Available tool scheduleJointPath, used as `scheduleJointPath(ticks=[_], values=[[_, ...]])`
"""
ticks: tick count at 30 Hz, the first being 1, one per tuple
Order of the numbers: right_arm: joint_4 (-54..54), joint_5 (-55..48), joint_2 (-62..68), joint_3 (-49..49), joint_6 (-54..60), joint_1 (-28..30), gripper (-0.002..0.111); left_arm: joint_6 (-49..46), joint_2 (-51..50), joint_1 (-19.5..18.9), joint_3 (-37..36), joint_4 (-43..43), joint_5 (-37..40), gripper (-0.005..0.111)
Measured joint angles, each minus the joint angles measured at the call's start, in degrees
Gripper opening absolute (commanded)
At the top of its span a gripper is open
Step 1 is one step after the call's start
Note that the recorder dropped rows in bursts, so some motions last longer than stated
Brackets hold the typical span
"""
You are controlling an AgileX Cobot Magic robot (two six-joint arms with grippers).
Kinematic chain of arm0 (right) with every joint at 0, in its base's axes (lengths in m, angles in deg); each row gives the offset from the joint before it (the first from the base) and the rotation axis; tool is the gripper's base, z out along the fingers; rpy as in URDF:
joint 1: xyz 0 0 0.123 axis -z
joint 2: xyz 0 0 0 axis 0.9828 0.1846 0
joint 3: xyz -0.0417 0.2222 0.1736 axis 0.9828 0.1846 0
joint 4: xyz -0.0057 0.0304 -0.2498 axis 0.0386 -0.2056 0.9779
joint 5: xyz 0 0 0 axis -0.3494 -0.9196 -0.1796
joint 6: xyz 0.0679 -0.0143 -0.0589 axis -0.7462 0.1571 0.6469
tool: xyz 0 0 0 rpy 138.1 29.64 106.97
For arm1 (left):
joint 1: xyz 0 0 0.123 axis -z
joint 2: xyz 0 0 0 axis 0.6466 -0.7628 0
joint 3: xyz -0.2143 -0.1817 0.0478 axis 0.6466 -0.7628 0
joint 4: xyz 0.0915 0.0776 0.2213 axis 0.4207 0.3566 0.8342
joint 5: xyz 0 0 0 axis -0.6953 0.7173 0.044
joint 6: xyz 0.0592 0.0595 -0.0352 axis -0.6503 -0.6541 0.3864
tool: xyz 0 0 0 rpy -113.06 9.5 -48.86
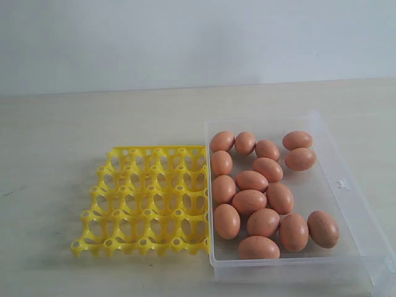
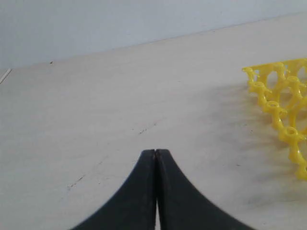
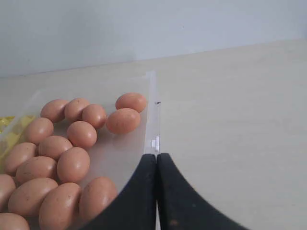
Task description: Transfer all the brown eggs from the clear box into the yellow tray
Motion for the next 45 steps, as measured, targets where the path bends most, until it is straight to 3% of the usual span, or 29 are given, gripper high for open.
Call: scheduleJointPath(ticks=[31,45], values=[[-0.31,1.40,0.00,-0.47,0.00,0.00,0.000,0.00,0.00,0.00,0.00,0.00,0.00,0.000],[-0.97,-12.49,10.27,-22.90,-6.34,0.00,0.000,0.00,0.00,0.00,0.00,0.00,0.00,0.000]])
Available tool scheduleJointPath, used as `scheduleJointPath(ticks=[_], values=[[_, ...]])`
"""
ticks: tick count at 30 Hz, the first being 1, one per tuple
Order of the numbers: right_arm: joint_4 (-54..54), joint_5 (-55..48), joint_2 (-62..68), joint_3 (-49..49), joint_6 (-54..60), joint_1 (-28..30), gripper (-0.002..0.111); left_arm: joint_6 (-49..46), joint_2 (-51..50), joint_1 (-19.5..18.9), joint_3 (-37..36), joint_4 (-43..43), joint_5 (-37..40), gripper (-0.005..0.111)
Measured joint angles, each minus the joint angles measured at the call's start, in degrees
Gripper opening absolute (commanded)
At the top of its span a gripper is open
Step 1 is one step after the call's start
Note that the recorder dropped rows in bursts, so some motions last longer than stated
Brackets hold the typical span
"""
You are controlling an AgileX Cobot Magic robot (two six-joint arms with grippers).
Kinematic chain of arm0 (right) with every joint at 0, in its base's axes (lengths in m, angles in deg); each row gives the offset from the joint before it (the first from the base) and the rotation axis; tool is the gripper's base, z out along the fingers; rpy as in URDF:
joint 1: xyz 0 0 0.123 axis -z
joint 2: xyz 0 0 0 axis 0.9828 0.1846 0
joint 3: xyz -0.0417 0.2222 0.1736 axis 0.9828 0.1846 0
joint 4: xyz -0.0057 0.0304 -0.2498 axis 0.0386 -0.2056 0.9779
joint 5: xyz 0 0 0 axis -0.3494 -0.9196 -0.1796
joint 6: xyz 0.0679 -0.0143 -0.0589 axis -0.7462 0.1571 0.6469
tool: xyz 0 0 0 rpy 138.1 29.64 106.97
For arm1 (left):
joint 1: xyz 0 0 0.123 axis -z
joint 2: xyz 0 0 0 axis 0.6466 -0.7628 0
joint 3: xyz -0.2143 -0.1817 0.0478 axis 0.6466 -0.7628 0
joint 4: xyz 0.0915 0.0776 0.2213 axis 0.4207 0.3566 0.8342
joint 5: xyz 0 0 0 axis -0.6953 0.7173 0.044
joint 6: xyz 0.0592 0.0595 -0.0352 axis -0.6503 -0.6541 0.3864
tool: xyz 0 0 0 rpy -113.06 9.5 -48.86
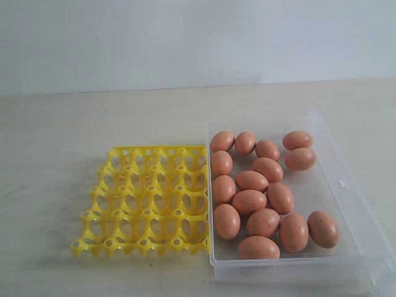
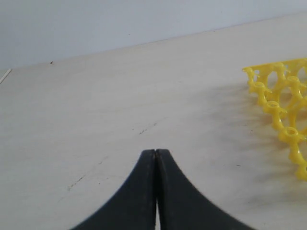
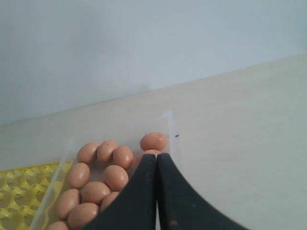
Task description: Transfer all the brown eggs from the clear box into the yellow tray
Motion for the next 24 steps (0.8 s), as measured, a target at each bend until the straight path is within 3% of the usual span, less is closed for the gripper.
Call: scheduleJointPath(ticks=[18,24], values=[[1.97,-20.10,27.62,-24.51,-0.75,0.00,0.000,0.00,0.00,0.00,0.00,0.00,0.00,0.000],[2.11,-19.57,32.36,-26.00,9.50,-0.31,0.001,0.00,0.00,0.00,0.00,0.00,0.00,0.000]])
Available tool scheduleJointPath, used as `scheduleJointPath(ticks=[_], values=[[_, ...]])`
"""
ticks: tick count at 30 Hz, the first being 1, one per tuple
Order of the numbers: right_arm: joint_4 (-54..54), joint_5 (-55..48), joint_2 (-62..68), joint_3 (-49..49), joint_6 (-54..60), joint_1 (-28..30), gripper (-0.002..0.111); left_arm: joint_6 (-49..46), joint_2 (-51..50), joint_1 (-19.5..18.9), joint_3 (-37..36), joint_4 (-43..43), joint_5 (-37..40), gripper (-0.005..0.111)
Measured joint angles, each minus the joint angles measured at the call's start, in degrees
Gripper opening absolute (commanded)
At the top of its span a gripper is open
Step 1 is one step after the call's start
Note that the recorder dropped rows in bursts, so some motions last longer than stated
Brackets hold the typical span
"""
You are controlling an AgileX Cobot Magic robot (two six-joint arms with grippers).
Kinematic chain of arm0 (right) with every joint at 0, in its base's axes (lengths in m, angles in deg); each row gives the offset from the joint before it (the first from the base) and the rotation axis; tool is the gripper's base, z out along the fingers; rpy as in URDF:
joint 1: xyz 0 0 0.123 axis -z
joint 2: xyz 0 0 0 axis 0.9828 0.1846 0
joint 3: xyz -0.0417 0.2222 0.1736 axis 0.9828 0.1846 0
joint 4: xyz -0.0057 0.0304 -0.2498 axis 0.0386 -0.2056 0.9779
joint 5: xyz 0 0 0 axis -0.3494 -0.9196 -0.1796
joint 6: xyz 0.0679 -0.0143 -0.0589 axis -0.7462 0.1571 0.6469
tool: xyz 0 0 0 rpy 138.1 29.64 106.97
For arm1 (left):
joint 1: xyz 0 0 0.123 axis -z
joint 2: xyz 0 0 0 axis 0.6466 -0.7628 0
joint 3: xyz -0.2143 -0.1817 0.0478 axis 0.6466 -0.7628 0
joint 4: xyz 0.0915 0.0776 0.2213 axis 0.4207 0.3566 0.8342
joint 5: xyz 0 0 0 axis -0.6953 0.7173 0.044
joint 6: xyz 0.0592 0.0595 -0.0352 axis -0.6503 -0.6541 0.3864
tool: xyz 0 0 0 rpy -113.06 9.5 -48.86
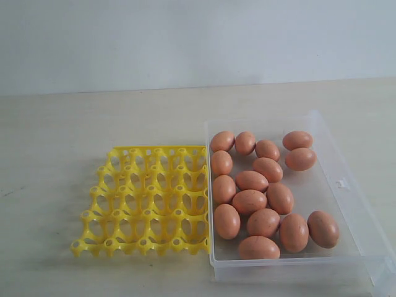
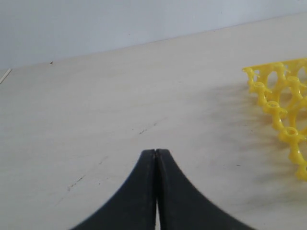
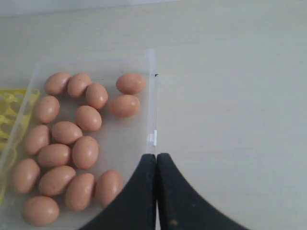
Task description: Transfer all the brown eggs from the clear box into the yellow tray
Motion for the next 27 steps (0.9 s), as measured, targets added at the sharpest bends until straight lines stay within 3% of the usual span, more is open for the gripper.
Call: scheduleJointPath(ticks=[3,7,9,14,16,22,27], values=[[0.00,-0.07,1.62,-0.09,5.94,-1.88,0.013,0.00,0.00,0.00,0.00,0.00,0.00,0.000],[-0.70,-1.42,5.33,-0.09,7.87,-4.79,0.044,0.00,0.00,0.00,0.00,0.00,0.00,0.000],[-0.97,-1.09,7.42,-0.09,8.14,-6.89,0.050,0.00,0.00,0.00,0.00,0.00,0.00,0.000],[-1.20,6.24,11.70,-0.22,6.34,-13.13,0.044,0.00,0.00,0.00,0.00,0.00,0.00,0.000],[-1.48,6.87,13.78,-0.59,4.68,-14.37,0.037,0.00,0.00,0.00,0.00,0.00,0.00,0.000],[1.24,-2.38,26.42,-6.23,3.81,-15.07,0.011,0.00,0.00,0.00,0.00,0.00,0.00,0.000],[-0.63,-8.43,40.12,-16.65,5.72,-13.86,0.008,0.00,0.00,0.00,0.00,0.00,0.00,0.000]])
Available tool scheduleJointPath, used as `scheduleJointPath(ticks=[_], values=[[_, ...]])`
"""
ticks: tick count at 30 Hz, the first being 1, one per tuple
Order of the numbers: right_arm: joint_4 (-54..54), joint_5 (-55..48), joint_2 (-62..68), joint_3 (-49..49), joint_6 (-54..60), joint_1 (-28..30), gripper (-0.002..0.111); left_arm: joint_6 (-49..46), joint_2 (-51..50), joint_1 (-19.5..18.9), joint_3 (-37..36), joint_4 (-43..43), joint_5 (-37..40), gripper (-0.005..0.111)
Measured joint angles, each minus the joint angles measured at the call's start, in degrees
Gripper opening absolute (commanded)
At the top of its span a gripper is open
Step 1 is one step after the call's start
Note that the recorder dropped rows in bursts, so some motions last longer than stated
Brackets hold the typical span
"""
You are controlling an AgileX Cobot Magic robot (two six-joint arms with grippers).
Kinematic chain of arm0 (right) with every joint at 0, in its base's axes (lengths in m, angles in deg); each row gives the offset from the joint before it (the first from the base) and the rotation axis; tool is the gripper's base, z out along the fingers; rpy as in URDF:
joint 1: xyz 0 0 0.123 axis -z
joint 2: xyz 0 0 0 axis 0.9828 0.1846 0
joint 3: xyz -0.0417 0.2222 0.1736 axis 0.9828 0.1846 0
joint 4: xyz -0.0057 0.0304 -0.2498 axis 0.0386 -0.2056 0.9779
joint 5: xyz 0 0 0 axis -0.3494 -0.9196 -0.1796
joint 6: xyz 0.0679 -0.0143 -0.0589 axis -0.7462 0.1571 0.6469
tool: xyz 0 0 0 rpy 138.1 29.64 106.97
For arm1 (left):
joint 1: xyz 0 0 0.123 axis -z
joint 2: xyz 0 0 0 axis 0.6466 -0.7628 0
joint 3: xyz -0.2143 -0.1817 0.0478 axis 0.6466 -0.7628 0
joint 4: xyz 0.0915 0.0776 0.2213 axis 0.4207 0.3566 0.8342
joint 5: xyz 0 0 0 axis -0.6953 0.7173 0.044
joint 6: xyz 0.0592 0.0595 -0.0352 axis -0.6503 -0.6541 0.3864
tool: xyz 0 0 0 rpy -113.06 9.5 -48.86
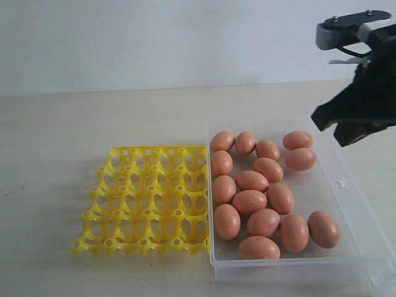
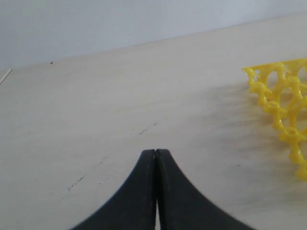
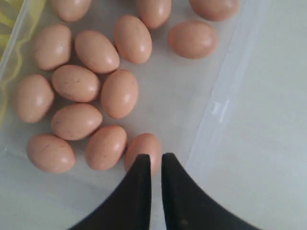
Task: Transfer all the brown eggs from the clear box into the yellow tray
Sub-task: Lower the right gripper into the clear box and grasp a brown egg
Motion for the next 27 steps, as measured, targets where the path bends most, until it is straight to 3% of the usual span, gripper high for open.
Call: scheduleJointPath(ticks=[5,11,17,22,27], values=[[-7.11,-2.82,13.52,-7.51,4.23,-2.90,0.013,0.00,0.00,0.00,0.00,0.00,0.00,0.000],[-4.59,2.80,19.79,-7.75,0.66,-5.12,0.038,0.00,0.00,0.00,0.00,0.00,0.00,0.000],[-6.08,7.39,25.82,-7.75,-3.08,-5.22,0.038,0.00,0.00,0.00,0.00,0.00,0.00,0.000],[-2.63,9.68,27.20,-7.75,-5.72,-4.86,0.056,0.00,0.00,0.00,0.00,0.00,0.00,0.000],[0.60,8.59,27.86,-7.75,-6.79,-3.89,0.057,0.00,0.00,0.00,0.00,0.00,0.00,0.000]])
